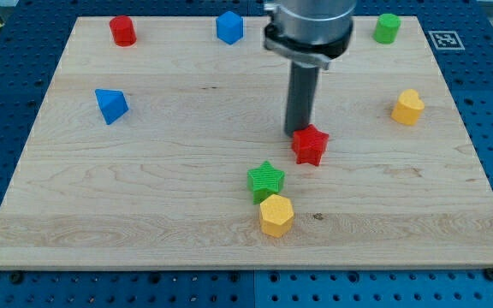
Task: Push the red star parallel to the green star
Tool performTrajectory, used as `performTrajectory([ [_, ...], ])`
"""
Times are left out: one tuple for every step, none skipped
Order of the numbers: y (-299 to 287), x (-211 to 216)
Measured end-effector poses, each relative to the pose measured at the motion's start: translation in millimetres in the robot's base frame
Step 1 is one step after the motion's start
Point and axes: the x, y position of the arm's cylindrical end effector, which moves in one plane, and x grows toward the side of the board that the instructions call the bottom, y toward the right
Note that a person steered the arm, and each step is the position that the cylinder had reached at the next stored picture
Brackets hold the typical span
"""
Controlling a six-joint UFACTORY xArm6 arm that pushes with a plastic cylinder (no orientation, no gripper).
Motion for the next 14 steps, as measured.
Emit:
performTrajectory([
  [6.5,14.1],
  [-5.0,26.3],
  [-34.4,26.3],
  [-42.7,27.9],
  [-31.9,44.6],
  [5.1,55.8],
  [54.9,56.0],
  [92.7,56.0],
  [108.7,56.0],
  [121.5,55.5],
  [135.0,48.5],
  [153.4,48.3],
  [158.7,48.4],
  [158.7,48.9],
])
